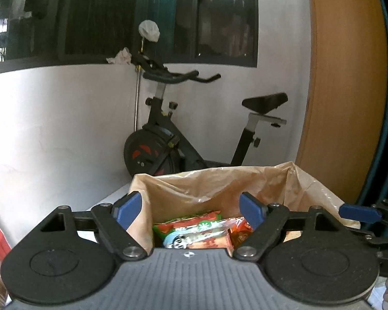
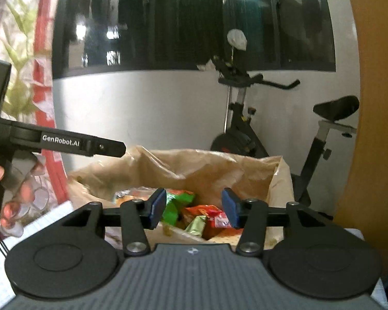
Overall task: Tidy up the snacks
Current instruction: 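Carry the bread roll and pastry pack over the lined box and open both tools, then move left tool to the red packet while right tool reaches the gold wrapper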
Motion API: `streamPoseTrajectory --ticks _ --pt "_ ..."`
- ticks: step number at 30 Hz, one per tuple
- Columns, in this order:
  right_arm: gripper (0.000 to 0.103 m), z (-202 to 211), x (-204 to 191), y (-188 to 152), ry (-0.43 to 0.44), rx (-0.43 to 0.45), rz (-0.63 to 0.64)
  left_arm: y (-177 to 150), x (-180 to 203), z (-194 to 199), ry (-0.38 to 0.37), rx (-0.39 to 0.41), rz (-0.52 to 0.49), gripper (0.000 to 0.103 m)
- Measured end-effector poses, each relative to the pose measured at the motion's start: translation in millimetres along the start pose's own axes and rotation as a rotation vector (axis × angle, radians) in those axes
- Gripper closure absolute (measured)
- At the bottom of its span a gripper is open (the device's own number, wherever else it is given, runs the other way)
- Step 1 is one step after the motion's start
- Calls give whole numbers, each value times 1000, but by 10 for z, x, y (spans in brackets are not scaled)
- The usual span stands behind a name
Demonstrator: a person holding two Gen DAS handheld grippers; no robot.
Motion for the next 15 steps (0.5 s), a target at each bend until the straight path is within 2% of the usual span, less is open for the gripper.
streamPoseTrajectory --ticks 6,10,12,15 --pt "52 344 8 -143 0 40 -50 -177 -196 311 -30 1 25 21" --pt "52 491 -13 -344 -8 34 -25 -525 -319 429 -47 -69 31 38" --pt "52 530 -41 -486 -4 14 -20 -699 -356 436 -50 -96 35 44" --pt "52 551 -45 -698 -3 -19 -44 -959 -395 407 -52 -135 51 45"
Point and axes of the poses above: each gripper's, at about its wrist camera, not at the fingertips, and z roughly against the way its jaws point, x to its right, y to its top, the point moved 10 cm from there along -z, roughly the way its jaws point, and after that the axes turned 4 degrees about z, right-handed, at the moved point
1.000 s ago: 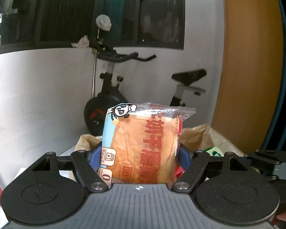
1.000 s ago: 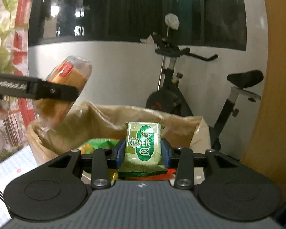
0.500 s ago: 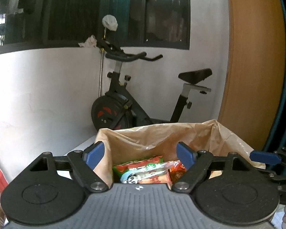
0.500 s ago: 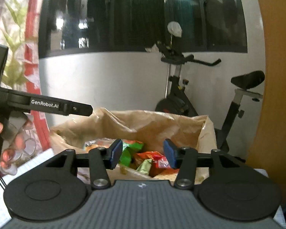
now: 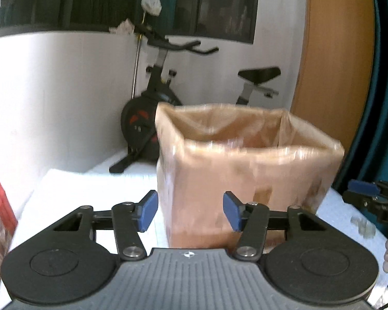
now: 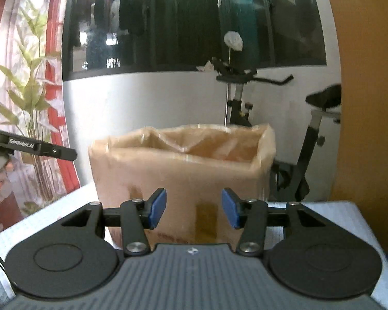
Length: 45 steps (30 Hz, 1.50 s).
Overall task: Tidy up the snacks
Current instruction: 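Move left tool to the red packet while right tool reaches the gold wrapper, then grasp the red sausage packet with left tool while right tool grasps the gold wrapper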
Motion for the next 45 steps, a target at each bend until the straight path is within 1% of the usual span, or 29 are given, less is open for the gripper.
streamPoseTrajectory --ticks 5,10,13,16,19,24,27,29,31,33,34,35,38,40,42,45 --pt "52 -47 -18 -348 -4 -61 -20 -327 -64 -184 10 -60 37 45" --pt "52 -196 -48 -656 19 -132 -35 -551 -52 -374 17 -100 24 45" --pt "52 -349 -30 -876 31 -197 -54 -658 -50 -488 14 -126 31 44" --pt "52 -569 -49 -1091 91 -294 -91 -733 -46 -601 16 -152 39 44" --pt "52 -757 -79 -1197 120 -346 -112 -782 -47 -706 7 -174 59 45" --pt "52 -1006 -77 -1266 136 -386 -176 -853 5 -828 -1 -203 59 44" --pt "52 -1097 -122 -1288 148 -400 -173 -904 34 -918 -1 -222 60 44" --pt "53 -1134 -198 -1320 158 -415 -148 -932 74 -981 -4 -234 58 44" --pt "62 -1155 -253 -1361 158 -421 -117 -966 127 -1054 -12 -253 47 43" --pt "78 -1122 -259 -1378 151 -411 -113 -1021 181 -1121 -8 -271 34 41" --pt "80 -1100 -241 -1388 153 -406 -128 -1043 202 -1153 -5 -278 29 40" --pt "90 -1079 -218 -1393 152 -398 -144 -1067 221 -1191 -1 -287 24 39" --pt "92 -1028 -130 -1422 131 -382 -176 -1118 242 -1286 32 -305 14 34" --pt "93 -993 -77 -1448 126 -372 -196 -1137 259 -1336 63 -300 6 24" --pt "93 -985 -66 -1453 127 -366 -198 -1149 281 -1369 76 -295 4 22" --pt "93 -971 -73 -1455 122 -360 -181 -1178 336 -1426 74 -304 3 22"
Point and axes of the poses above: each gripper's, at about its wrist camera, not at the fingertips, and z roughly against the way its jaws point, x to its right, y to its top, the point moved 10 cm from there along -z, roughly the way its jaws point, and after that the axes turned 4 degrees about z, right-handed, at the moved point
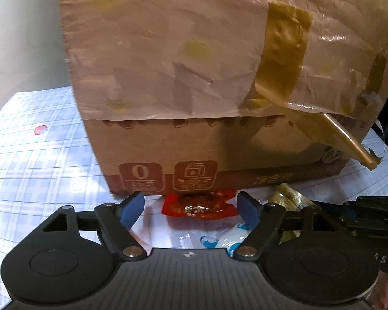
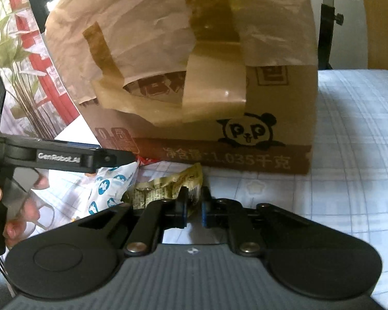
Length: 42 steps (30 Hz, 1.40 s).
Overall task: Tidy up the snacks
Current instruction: 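Grasp the red sausage packet with left tool while right tool grasps the gold wrapper, then carry the red packet and gold wrapper over the lined box and open both tools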
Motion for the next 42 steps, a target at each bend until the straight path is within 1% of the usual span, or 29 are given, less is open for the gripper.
streamPoseTrajectory --ticks 3,5,7,8,9,11,13,15,17,20,25,28,34,38,42 --pt "93 -26 -23 6 3 5 -9 -13 18 -64 20 -8 0 22" --pt "93 -15 -5 -2 11 8 -23 -36 24 -101 16 -23 19 24" --pt "93 -3 10 -11 17 11 -32 -60 25 -140 30 -32 23 25" --pt "93 4 15 -8 18 12 -34 -64 30 -143 27 -22 22 28" --pt "93 13 22 -12 18 13 -35 -64 42 -140 18 -13 21 36" --pt "93 13 22 -13 20 14 -37 -68 65 -149 13 -7 19 38" --pt "93 15 27 -17 22 15 -39 -53 54 -119 -2 -4 36 44" --pt "93 10 19 -16 23 17 -42 -54 25 -96 -13 -8 47 47" --pt "93 18 18 -20 24 18 -46 -79 39 -44 -16 -13 30 50" --pt "93 26 16 -24 23 19 -48 -144 70 30 -11 -19 -12 51" --pt "93 36 9 -24 18 15 -45 -252 21 168 -23 -29 -3 53" --pt "93 86 -15 0 8 23 -32 -252 -26 323 -30 -15 8 53" --pt "98 267 -11 26 -3 47 -57 -206 -131 627 -41 33 8 53" --pt "100 453 81 67 -6 79 -112 -242 -152 796 -46 57 13 53" --pt "101 596 124 65 -7 82 -138 -223 -130 897 -45 73 10 53"
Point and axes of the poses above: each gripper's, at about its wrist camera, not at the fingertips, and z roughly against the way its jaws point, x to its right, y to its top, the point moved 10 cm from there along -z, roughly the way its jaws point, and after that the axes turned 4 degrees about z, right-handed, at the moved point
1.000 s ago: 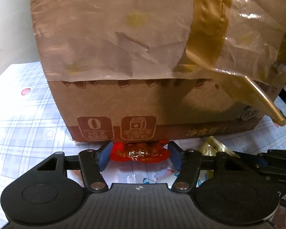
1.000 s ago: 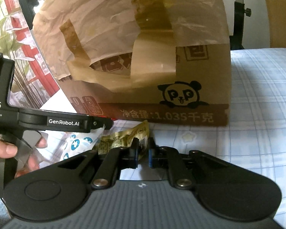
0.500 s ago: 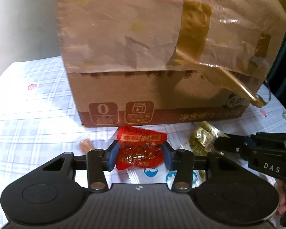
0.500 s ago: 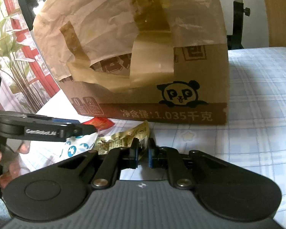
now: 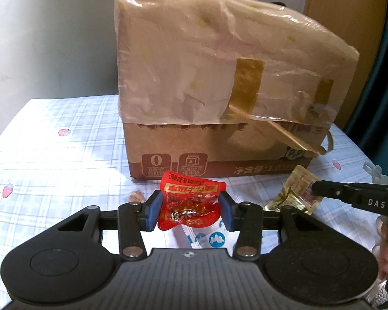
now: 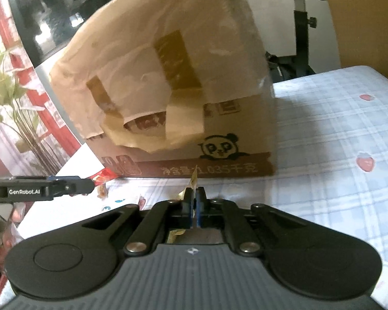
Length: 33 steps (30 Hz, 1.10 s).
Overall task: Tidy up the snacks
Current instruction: 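Carry the red packet and gold wrapper over the lined box and open both tools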
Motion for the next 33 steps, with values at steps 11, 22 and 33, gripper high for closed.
streamPoseTrajectory --ticks 11,22,33 --pt "102 391 -416 171 42 40 168 164 -189 471 25 84 31 54" --pt "102 916 -953 892 141 221 294 719 -295 1116 38 250 32 53" --pt "102 883 -931 1978 87 398 345 1786 249 1246 -22 405 -75 53"
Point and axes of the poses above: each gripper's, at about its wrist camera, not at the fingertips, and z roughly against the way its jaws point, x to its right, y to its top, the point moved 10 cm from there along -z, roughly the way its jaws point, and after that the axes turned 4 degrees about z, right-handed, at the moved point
